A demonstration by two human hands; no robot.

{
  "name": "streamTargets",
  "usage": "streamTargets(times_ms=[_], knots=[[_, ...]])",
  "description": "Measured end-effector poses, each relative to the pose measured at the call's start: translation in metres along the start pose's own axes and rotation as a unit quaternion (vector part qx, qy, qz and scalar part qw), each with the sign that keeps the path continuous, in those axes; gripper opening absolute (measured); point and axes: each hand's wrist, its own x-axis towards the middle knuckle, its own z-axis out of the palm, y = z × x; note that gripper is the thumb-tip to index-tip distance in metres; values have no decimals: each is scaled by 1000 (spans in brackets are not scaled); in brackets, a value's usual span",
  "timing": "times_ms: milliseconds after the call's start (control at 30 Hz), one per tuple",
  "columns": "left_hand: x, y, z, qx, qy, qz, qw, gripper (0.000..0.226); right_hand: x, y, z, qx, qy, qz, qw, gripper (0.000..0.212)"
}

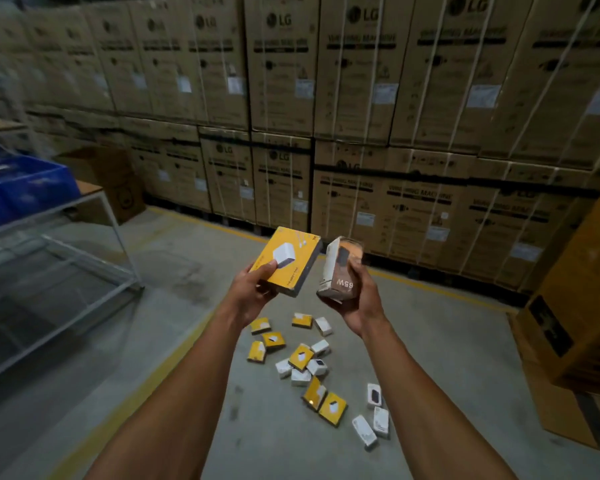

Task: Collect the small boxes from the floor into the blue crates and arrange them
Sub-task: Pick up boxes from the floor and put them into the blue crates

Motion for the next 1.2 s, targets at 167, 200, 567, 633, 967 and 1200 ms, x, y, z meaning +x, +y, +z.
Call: streamTargets(times_ms=[167, 200, 567, 633, 967, 1200], knots=[[14, 62, -92, 10, 79, 40, 996, 35, 51, 35, 76, -29, -39, 7, 999, 40], [18, 72, -109, 1, 97, 54, 994, 38, 62, 43, 92, -40, -40, 8, 998, 47], [77, 142, -278, -74, 273, 147, 948, 54, 214, 141, 250, -112, -102, 113, 982, 56], [91, 159, -313, -75, 305, 160, 936, 49, 249, 159, 282, -109, -128, 152, 974, 57], [152, 263, -441, -14, 391, 197, 899, 49, 384, 231, 460, -101, -291, 264, 914, 26], [200, 294, -528, -35, 436, 193, 878, 33, 463, 297, 552, -195, -341, 234, 890, 57]])
